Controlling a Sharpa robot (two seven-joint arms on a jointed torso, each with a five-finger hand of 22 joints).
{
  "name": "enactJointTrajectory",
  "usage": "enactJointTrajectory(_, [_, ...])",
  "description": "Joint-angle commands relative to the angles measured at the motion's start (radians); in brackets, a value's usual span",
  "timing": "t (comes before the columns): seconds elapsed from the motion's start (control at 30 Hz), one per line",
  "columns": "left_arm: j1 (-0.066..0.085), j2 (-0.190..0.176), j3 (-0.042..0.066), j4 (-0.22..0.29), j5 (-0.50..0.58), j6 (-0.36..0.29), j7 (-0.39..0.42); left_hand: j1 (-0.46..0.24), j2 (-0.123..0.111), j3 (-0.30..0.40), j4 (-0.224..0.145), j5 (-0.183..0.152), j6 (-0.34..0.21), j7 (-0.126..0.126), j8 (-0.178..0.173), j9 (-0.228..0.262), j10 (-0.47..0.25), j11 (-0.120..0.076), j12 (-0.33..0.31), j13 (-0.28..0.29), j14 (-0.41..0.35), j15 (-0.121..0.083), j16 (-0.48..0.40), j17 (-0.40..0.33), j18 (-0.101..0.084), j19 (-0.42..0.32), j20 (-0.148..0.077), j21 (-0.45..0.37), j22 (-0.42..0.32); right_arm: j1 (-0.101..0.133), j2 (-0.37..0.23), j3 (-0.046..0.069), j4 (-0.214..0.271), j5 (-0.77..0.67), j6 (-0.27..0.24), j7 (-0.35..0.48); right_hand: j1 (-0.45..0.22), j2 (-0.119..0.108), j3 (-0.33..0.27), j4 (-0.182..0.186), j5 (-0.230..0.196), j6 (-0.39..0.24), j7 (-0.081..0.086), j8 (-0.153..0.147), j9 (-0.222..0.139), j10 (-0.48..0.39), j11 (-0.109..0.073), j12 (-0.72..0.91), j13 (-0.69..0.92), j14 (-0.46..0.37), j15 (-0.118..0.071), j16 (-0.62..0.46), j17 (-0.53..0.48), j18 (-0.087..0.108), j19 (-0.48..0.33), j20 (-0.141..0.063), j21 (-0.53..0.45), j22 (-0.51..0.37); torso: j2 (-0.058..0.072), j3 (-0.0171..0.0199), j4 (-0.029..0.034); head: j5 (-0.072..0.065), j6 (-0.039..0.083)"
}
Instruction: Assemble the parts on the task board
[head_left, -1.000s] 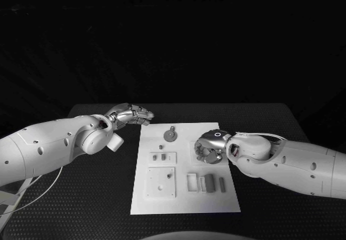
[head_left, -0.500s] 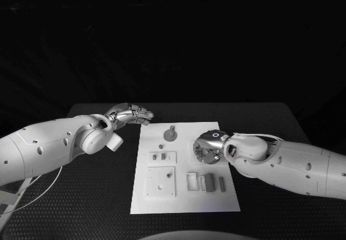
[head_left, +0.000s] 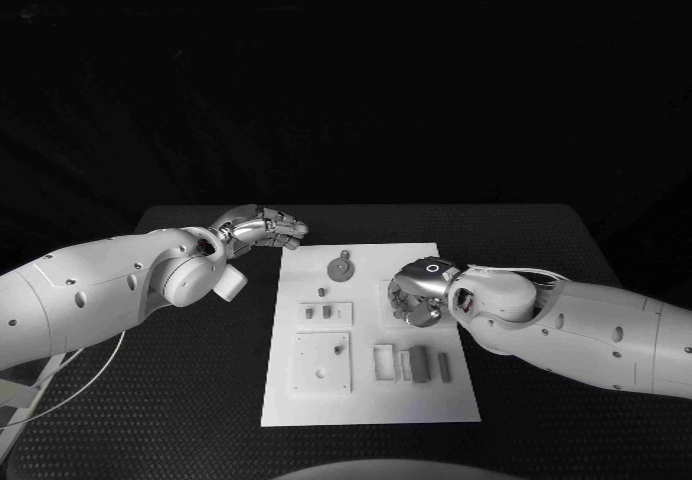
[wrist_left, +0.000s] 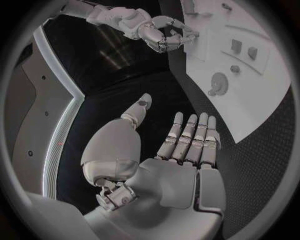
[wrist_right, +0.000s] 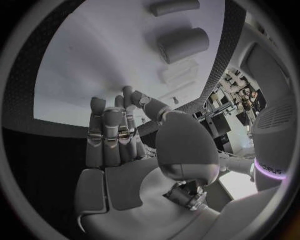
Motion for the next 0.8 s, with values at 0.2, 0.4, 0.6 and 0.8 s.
enactJointTrajectory(0.2, [0.000, 0.002, 0.001, 0.003, 0.005, 0.013, 0.007, -0.001, 0.000, 0.000, 0.000, -0.003, 0.010, 0.065, 0.006, 0.000, 0.000, 0.002, 0.000, 0.000, 0.000, 0.000, -0.005, 0.001, -0.008, 0.005, -0.001, -0.006, -0.001, -0.002, -0.013, 0.001, 0.020, -0.018, -0.016, -0.014, -0.009, 0.010, 0.011, -0.004, 0.001, 0.008, -0.001, 0.006, 0.020, 0.038, -0.008, -0.004, 0.031, 0.000, -0.010, 0.012, 0.002, 0.014, 0.004, -0.008, 0.012, 0.025, 0.000, 0.0002, 0.0002, 0.000, -0.001])
enactJointTrajectory(0.4, [0.000, 0.002, 0.001, 0.006, 0.003, 0.012, 0.009, -0.001, 0.000, 0.000, 0.000, -0.003, 0.010, 0.065, 0.006, 0.000, 0.000, 0.002, 0.000, 0.000, 0.000, 0.000, -0.005, 0.001, -0.008, 0.006, -0.001, -0.006, -0.001, -0.002, -0.026, 0.013, 0.039, -0.028, -0.026, -0.030, -0.010, 0.009, 0.014, -0.007, 0.000, 0.010, -0.002, 0.007, 0.022, 0.042, -0.010, -0.005, 0.036, 0.003, -0.011, 0.017, 0.003, 0.014, 0.007, -0.011, 0.018, 0.025, -0.001, -0.0017, 0.0012, 0.004, 0.002])
enactJointTrajectory(0.6, [0.000, 0.002, 0.001, 0.006, 0.003, 0.006, 0.008, -0.001, 0.000, 0.000, 0.000, -0.003, 0.010, 0.065, 0.006, 0.000, 0.000, 0.002, 0.000, 0.000, 0.000, 0.000, -0.005, 0.001, -0.008, 0.006, -0.001, -0.006, -0.001, 0.002, -0.028, 0.035, 0.048, -0.036, -0.032, -0.032, -0.011, 0.008, 0.016, -0.008, 0.001, 0.011, -0.002, 0.007, 0.024, 0.043, -0.011, -0.006, 0.038, 0.004, -0.012, 0.019, 0.002, 0.014, 0.008, -0.012, 0.020, 0.024, 0.000, -0.0009, -0.0004, 0.005, 0.000])
enactJointTrajectory(0.8, [0.000, 0.003, 0.001, 0.006, 0.003, 0.006, 0.010, -0.001, -0.001, 0.000, 0.000, -0.003, 0.010, 0.065, 0.007, 0.000, 0.000, 0.002, -0.001, 0.000, -0.002, 0.001, -0.006, 0.001, -0.008, 0.005, -0.001, -0.006, -0.001, 0.003, -0.023, 0.054, 0.046, -0.026, -0.033, -0.026, -0.012, 0.008, 0.017, -0.008, 0.000, 0.011, -0.002, 0.007, 0.025, 0.044, -0.011, -0.007, 0.040, 0.004, -0.012, 0.020, 0.002, 0.014, 0.008, -0.012, 0.022, 0.024, 0.000, -0.0006, 0.0011, 0.012, -0.001])
